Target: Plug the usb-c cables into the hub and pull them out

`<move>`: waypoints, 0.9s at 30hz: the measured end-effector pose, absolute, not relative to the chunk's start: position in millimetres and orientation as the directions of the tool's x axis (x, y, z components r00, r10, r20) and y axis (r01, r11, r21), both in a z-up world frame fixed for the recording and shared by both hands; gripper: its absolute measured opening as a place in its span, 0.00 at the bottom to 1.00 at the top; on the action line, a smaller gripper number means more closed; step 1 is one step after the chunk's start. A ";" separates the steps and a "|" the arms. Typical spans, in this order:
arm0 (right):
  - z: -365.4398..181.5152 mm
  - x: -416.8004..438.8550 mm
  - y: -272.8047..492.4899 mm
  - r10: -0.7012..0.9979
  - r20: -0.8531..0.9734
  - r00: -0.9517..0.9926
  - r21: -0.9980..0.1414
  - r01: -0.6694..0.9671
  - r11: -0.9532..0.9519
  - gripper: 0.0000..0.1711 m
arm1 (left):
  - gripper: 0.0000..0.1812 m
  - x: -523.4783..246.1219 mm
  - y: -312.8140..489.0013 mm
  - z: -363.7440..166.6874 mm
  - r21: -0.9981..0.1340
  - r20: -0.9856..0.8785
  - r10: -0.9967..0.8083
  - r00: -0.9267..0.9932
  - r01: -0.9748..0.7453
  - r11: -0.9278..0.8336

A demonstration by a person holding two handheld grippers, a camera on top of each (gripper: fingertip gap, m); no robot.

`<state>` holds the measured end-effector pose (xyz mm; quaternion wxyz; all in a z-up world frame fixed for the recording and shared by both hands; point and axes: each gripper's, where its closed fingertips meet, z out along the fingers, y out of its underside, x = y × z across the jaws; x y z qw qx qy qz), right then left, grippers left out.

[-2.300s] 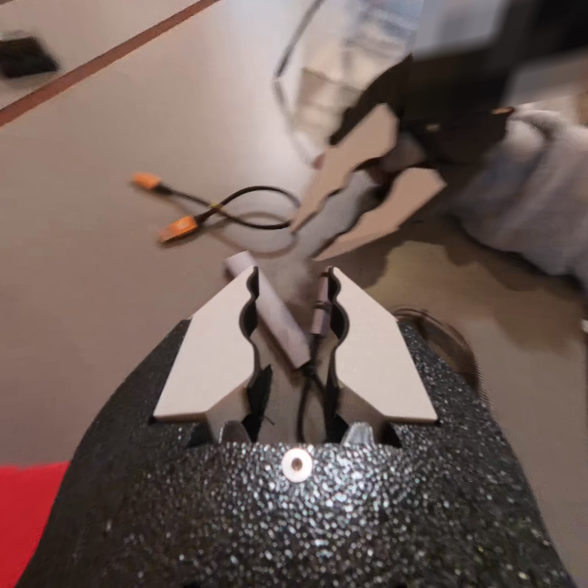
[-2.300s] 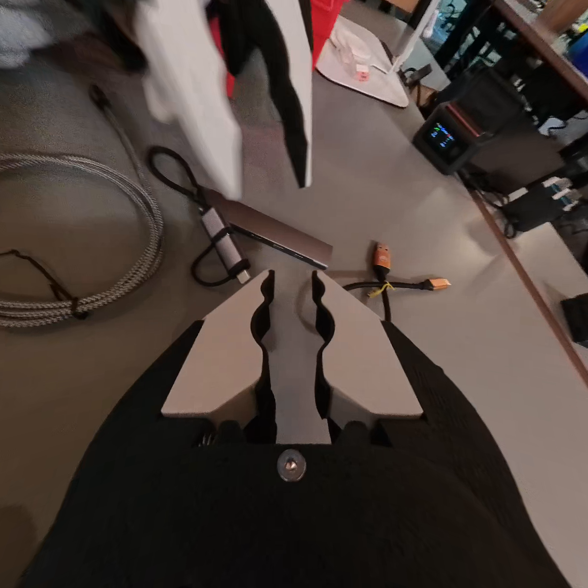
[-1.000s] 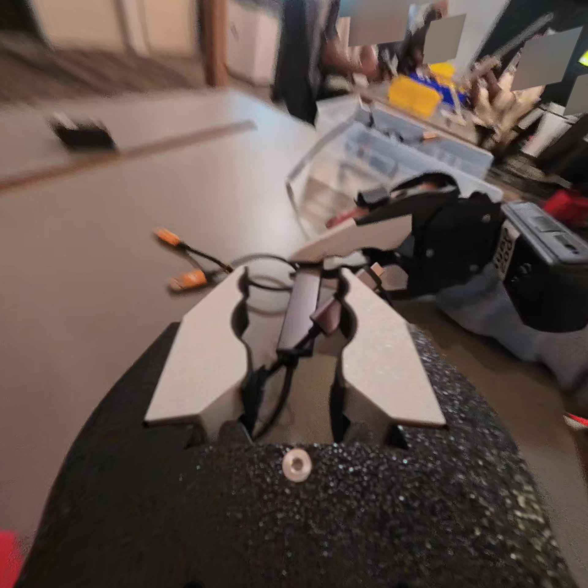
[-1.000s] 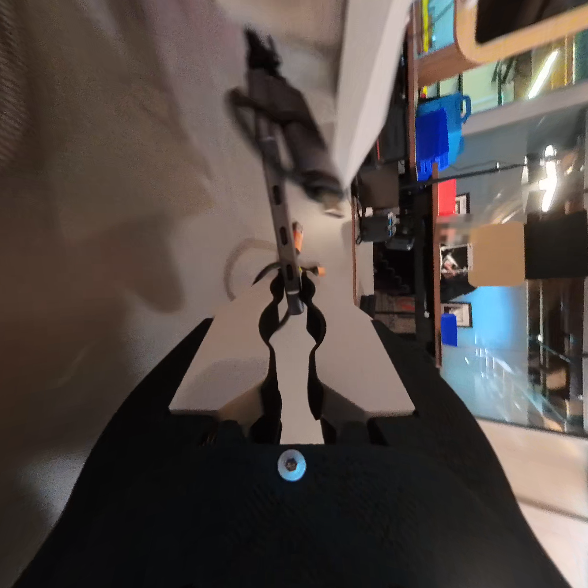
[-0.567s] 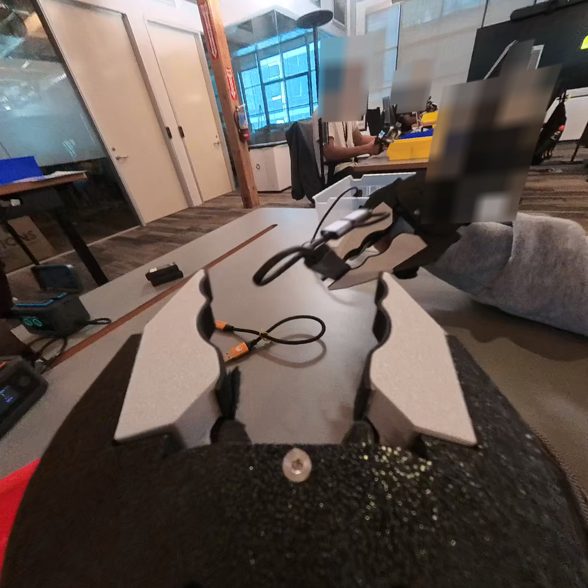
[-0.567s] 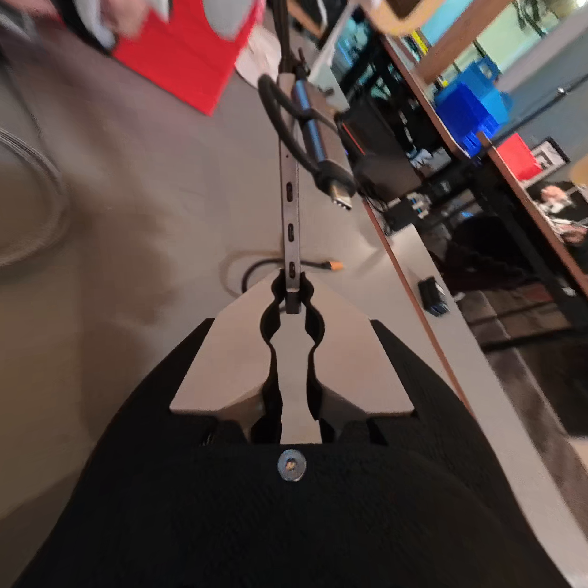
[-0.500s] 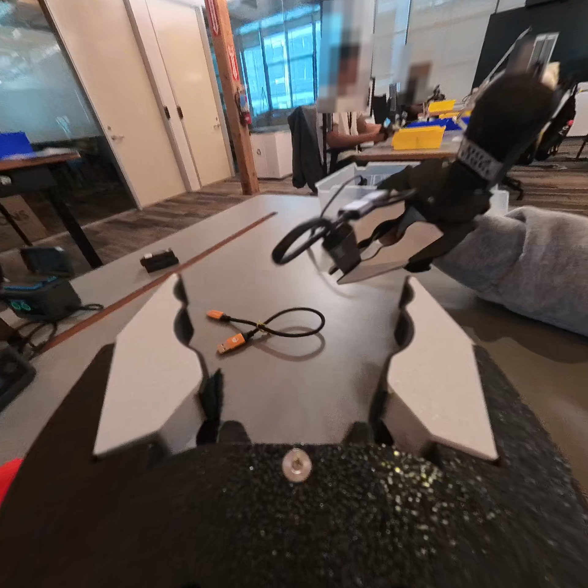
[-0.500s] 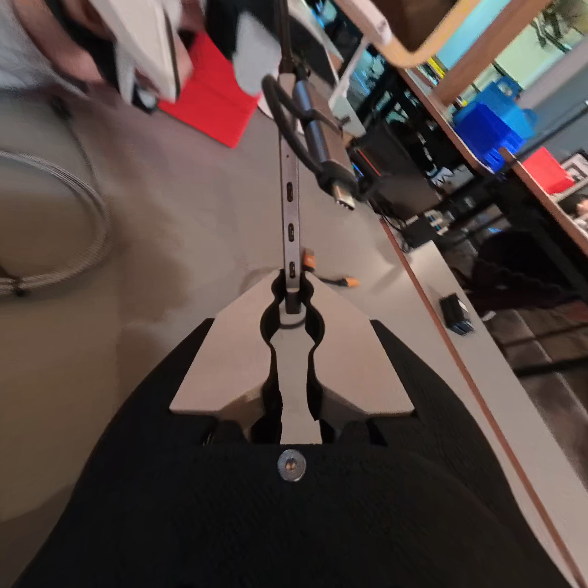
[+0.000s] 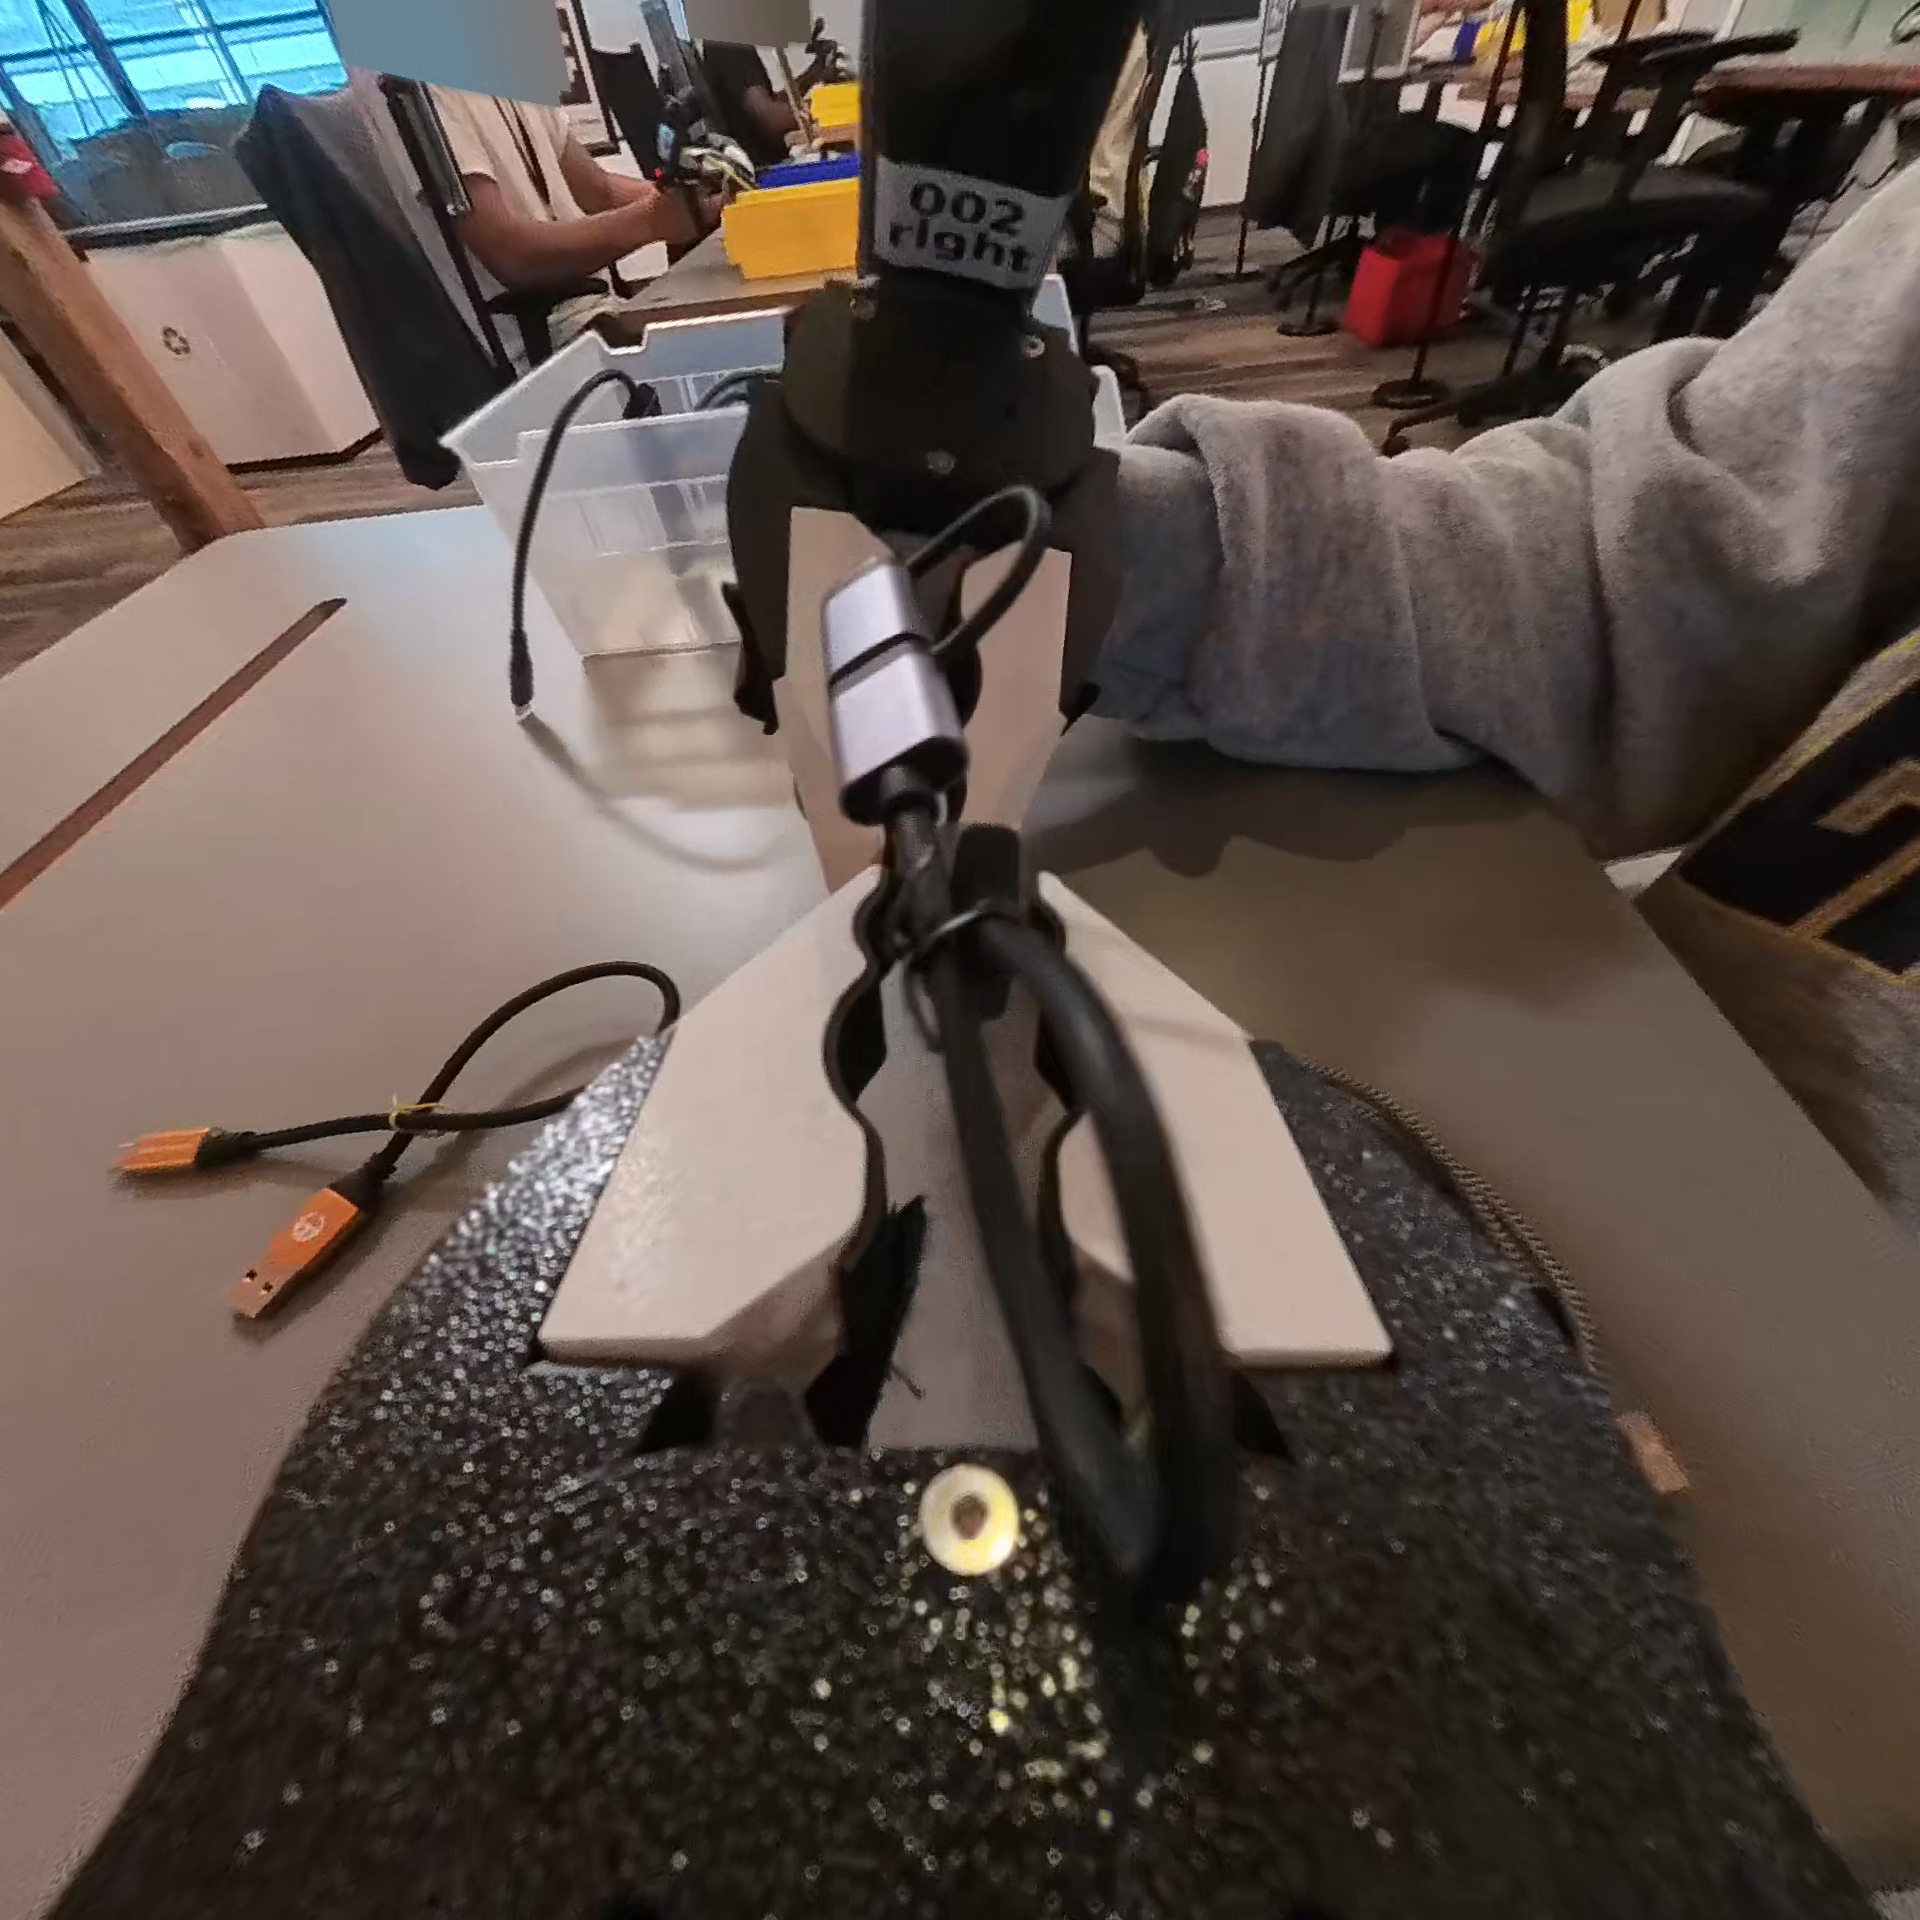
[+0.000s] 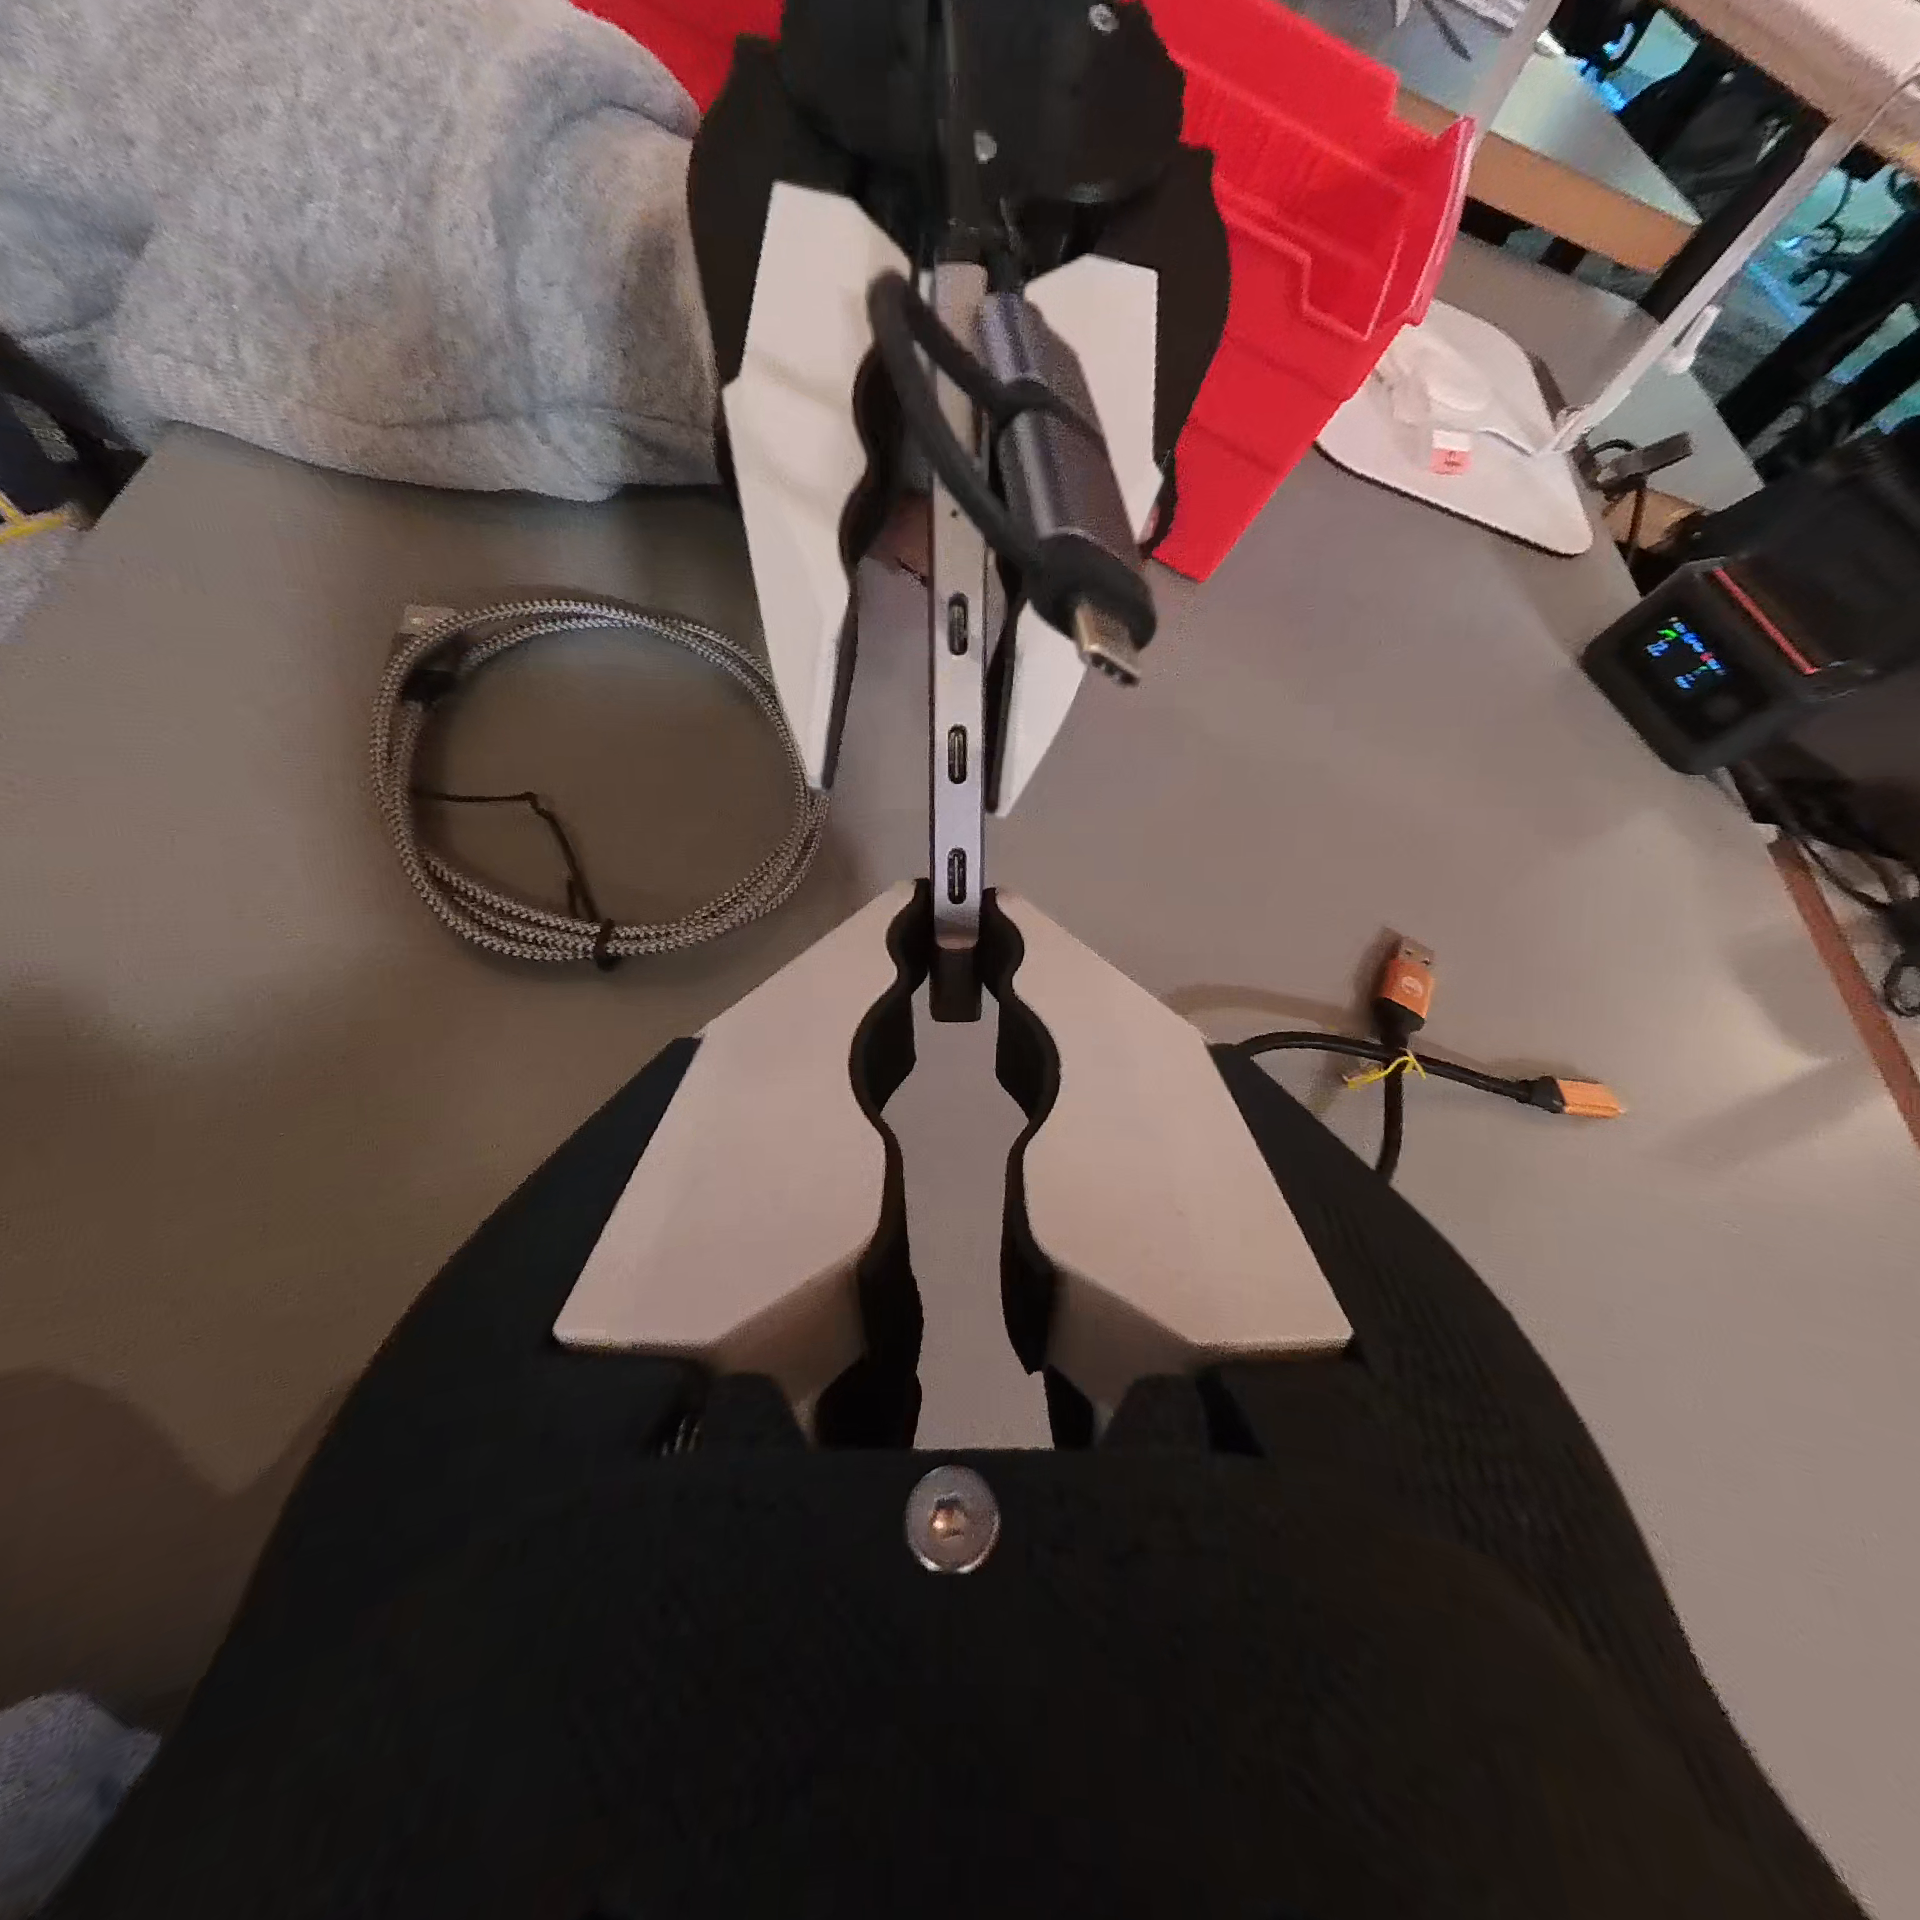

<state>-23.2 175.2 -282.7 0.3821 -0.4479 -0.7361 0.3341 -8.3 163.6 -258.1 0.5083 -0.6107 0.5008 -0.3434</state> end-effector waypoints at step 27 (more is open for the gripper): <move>-267.4 -7.3 245.6 0.971 0.225 0.086 -0.914 0.365 0.179 0.06 | 0.04 -67.5 228.0 -263.1 -0.872 -0.428 -0.649 0.629 -0.477 0.113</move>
